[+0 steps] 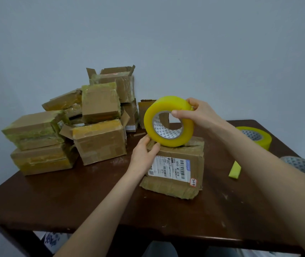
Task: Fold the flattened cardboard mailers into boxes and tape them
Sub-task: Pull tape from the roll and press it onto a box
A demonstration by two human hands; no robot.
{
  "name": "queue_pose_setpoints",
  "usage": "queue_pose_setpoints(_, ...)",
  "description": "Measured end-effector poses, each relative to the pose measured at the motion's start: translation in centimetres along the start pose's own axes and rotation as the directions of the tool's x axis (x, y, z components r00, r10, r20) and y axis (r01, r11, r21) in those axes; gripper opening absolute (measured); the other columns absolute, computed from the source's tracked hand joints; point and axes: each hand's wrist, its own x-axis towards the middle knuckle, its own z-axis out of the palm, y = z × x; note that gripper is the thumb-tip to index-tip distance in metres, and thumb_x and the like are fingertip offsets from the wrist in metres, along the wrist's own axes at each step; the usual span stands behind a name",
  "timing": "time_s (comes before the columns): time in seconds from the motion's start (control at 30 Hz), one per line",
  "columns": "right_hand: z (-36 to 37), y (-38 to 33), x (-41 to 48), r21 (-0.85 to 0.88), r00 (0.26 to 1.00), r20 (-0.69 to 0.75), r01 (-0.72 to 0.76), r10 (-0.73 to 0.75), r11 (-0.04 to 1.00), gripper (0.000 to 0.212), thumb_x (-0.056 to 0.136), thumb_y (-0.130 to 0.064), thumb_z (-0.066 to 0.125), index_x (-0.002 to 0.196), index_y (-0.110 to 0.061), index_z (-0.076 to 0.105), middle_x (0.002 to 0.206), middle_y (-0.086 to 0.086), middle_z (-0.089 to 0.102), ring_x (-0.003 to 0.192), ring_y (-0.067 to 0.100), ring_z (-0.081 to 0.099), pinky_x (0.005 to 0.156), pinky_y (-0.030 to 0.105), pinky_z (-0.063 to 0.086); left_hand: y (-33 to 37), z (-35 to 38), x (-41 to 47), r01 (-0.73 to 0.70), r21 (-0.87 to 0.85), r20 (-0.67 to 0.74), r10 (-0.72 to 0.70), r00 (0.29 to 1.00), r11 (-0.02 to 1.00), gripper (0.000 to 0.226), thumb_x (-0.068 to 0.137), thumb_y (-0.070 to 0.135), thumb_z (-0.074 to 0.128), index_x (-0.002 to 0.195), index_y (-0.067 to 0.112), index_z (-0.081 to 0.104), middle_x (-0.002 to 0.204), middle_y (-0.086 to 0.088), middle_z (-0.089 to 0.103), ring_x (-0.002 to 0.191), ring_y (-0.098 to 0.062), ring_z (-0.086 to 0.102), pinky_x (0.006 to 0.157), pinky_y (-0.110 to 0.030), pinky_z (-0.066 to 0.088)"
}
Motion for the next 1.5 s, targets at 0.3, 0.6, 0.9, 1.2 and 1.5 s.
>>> queue_pose_setpoints(0.3, -5.3, -2.9, -1.4, -0.275, 0.997, -0.065, -0.055, 0.039, 0.960, 0.037, 0.073, -0.048, 0.076, 0.078, -0.015, 0.060, 0.076, 0.002, 0.056, 0.071, 0.017, 0.051, 0.065, 0.030, 0.039, 0.3, -0.1, 0.0, -0.046, 0.146, 0.008, 0.045, 0.999, 0.988, 0.051, 0.098, 0.028, 0.048, 0.146, 0.014, 0.037, 0.150, -0.002, 0.038, 0.137, -0.019, 0.035, 0.109, -0.032, 0.030)
queue_pose_setpoints(0.6, -6.9, -2.8, -3.0, -0.355, 0.995, -0.026, -0.098, 0.095, 0.930, 0.044, 0.072, -0.048, 0.077, 0.096, -0.012, 0.066, 0.088, 0.002, 0.062, 0.082, 0.019, 0.058, 0.070, 0.032, 0.044, 2.7, -1.8, 1.9, -0.352, 0.418, 0.302, 0.238, 0.923, 0.837, 0.089, 0.080, 0.051, 0.067, 0.149, 0.014, 0.025, 0.157, 0.002, 0.021, 0.147, -0.018, 0.011, 0.118, -0.045, 0.016)
queue_pose_setpoints(0.9, -6.8, -2.2, -2.8, -0.120, 0.996, -0.011, -0.094, 0.093, 0.988, 0.034, 0.073, -0.033, 0.080, 0.101, -0.025, 0.063, 0.102, 0.004, 0.068, 0.088, 0.020, 0.065, 0.072, 0.033, 0.052, 2.7, -1.6, 5.1, -0.467, 0.473, 0.575, 0.140, 0.806, 0.748, 0.106, 0.062, 0.063, 0.077, 0.147, 0.020, 0.031, 0.146, 0.006, 0.030, 0.133, -0.014, 0.033, 0.109, -0.037, 0.034)
queue_pose_setpoints(1.2, -6.5, -0.3, -3.3, 0.121, 0.998, -0.038, -0.052, 0.056, 0.991, 0.030, 0.077, -0.009, 0.074, 0.097, -0.031, 0.068, 0.076, 0.001, 0.068, 0.063, 0.014, 0.063, 0.068, 0.032, 0.051, 0.9, -2.7, 3.8, -0.450, 0.378, 0.506, 0.227, 0.832, 0.809, 0.100, 0.069, 0.057, 0.074, 0.148, 0.041, 0.016, 0.140, 0.002, 0.033, 0.127, -0.016, 0.037, 0.105, -0.039, 0.038)
queue_pose_setpoints(1.5, -7.9, -2.1, -3.7, -0.130, 0.999, -0.024, -0.047, 0.044, 0.990, 0.028, 0.075, -0.017, 0.074, 0.097, -0.034, 0.072, 0.087, -0.003, 0.071, 0.080, 0.017, 0.065, 0.078, 0.038, 0.054, 0.6, -3.2, 3.0, -0.497, 0.484, 0.522, 0.218, 0.825, 0.720, 0.081, 0.082, 0.059, 0.060, 0.140, 0.060, 0.004, 0.151, 0.000, 0.024, 0.134, -0.019, 0.032, 0.104, -0.036, 0.037)
